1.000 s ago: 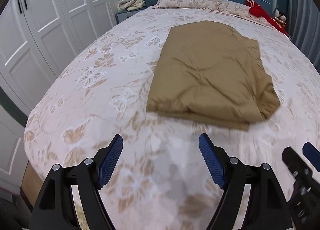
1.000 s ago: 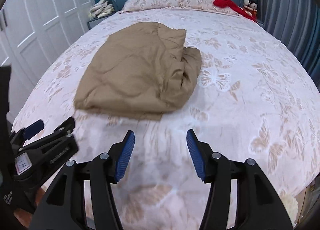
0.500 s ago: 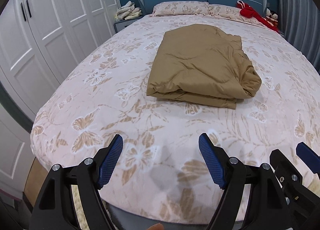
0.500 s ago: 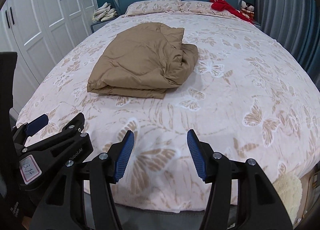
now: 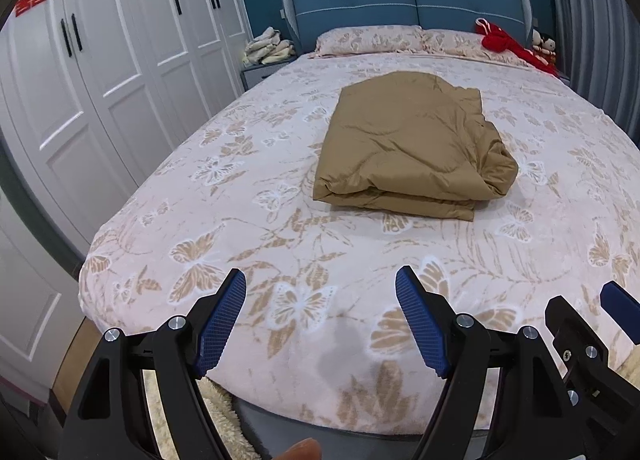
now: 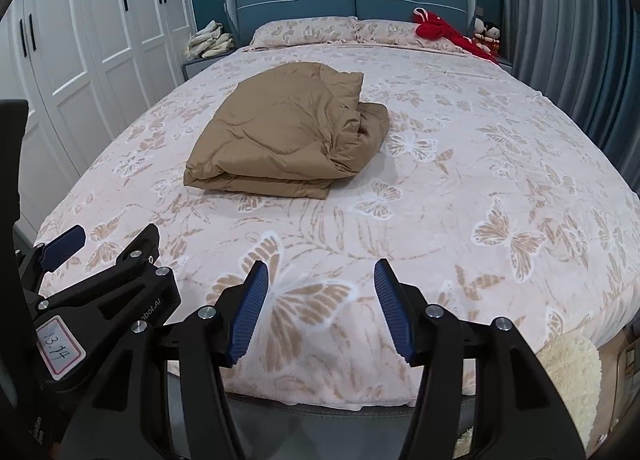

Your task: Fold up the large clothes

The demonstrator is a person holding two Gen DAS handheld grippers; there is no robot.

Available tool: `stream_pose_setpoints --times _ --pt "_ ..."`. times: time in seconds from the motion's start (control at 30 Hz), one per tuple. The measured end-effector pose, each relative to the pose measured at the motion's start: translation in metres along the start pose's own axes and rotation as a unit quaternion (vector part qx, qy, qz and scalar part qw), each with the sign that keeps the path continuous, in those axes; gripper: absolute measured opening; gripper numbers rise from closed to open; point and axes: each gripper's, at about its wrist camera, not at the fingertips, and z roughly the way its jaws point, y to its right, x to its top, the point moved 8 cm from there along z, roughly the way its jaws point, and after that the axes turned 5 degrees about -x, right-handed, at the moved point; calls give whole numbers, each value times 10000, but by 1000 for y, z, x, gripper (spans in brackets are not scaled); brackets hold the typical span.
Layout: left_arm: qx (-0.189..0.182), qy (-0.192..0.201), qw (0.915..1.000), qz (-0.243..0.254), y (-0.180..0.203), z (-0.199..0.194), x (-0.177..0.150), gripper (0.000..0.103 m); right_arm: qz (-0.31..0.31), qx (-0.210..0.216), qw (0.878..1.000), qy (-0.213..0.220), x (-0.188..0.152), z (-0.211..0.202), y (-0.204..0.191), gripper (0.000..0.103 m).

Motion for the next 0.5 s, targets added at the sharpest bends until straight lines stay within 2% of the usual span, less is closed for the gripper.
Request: stream_pose_setpoints --times 0.5 --pt "93 77 9999 -3 -6 -3 1 75 -24 16 10000 48 1 -2 -5 53"
